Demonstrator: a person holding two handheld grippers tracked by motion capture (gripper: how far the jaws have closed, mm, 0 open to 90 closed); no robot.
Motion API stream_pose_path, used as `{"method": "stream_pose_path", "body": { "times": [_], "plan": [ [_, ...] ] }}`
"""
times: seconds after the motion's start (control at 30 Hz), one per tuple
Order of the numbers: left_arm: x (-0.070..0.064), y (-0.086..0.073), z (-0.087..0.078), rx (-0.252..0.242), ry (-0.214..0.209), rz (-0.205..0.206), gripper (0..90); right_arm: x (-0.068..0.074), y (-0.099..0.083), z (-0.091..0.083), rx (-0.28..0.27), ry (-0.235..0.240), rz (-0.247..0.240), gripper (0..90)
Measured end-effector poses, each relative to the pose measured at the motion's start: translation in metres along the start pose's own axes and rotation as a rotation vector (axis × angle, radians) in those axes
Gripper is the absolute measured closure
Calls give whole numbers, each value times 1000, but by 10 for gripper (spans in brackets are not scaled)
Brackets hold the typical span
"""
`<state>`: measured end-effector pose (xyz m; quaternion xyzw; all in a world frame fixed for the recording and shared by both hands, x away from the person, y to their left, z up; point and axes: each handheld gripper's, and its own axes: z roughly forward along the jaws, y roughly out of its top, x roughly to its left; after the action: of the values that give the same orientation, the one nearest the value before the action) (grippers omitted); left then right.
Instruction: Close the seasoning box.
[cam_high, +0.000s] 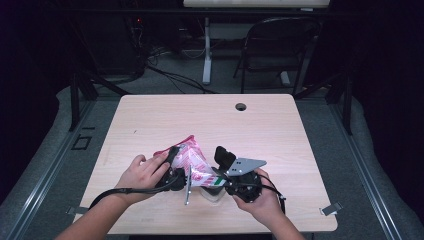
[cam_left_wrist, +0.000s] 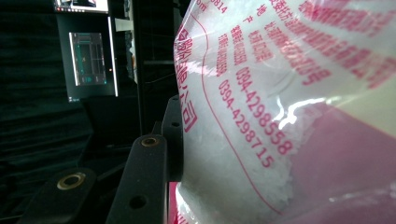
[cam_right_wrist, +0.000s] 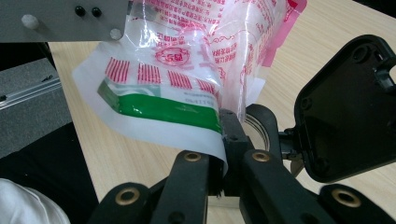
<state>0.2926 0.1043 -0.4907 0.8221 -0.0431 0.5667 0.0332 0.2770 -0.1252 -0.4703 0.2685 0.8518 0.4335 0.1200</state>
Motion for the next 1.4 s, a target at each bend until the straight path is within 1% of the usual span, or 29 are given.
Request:
{"method": "stream_pose_path", "body": {
  "times": [0.07, 0.13, 0.23, 0.37, 0.43, 0.47, 0.5, 0.6, 0.83, 0.9, 0.93, 0.97, 1.0, 1.03, 1.13, 1.17, 1.23, 1.4],
  "plan": [
    [0, 0, -1, 0, 0, 2, 677, 0, 0, 0, 1, 0, 1, 900],
    [2, 1, -2, 5, -2, 15, 677, -1, -1, 0, -2, 0, 5, 900],
    [3, 2, -2, 2, 11, 23, 678, -2, -2, 0, -4, 3, 10, 900],
    [4, 3, -3, 3, 17, 39, 679, -3, -2, 0, -8, 3, 14, 900],
    [4, 4, -3, 6, 12, 45, 679, -3, -2, 0, -5, 3, 16, 900],
    [3, 3, -2, -9, 26, 41, 679, -4, -3, 0, -5, 3, 18, 900],
    [5, 4, -3, 4, 12, 49, 680, -4, -3, 0, -9, 6, 21, 900],
    [5, 5, -3, 3, 13, 51, 680, -5, -4, -1, -7, 7, 25, 900],
    [6, 6, -4, 6, 1, 73, 681, -6, -5, -1, -5, 11, 30, 900],
    [7, 6, -4, 5, 2, 74, 682, -6, -5, -1, -6, 12, 32, 900],
    [6, 5, -3, -9, 19, 73, 682, -6, -5, -1, -6, 12, 32, 900],
    [7, 5, -3, -9, 19, 76, 682, -6, -5, -1, -8, 12, 35, 900],
    [7, 6, -3, -8, 22, 83, 682, -6, -5, -1, -9, 12, 35, 900],
    [8, 7, -4, 7, 8, 88, 683, -6, -5, -1, -11, 13, 37, 900],
    [9, 7, -5, 7, 12, 92, 683, -7, -5, -1, -12, 13, 39, 900],
    [9, 7, -5, 8, 13, 101, 683, -7, -5, -1, -12, 13, 40, 900],
    [9, 8, -5, 8, 16, 104, 683, -7, -5, -1, -8, 15, 35, 900],
    [9, 9, -6, 9, 25, 121, 685, -8, -6, -1, -10, 14, 46, 900]
  ]
}}
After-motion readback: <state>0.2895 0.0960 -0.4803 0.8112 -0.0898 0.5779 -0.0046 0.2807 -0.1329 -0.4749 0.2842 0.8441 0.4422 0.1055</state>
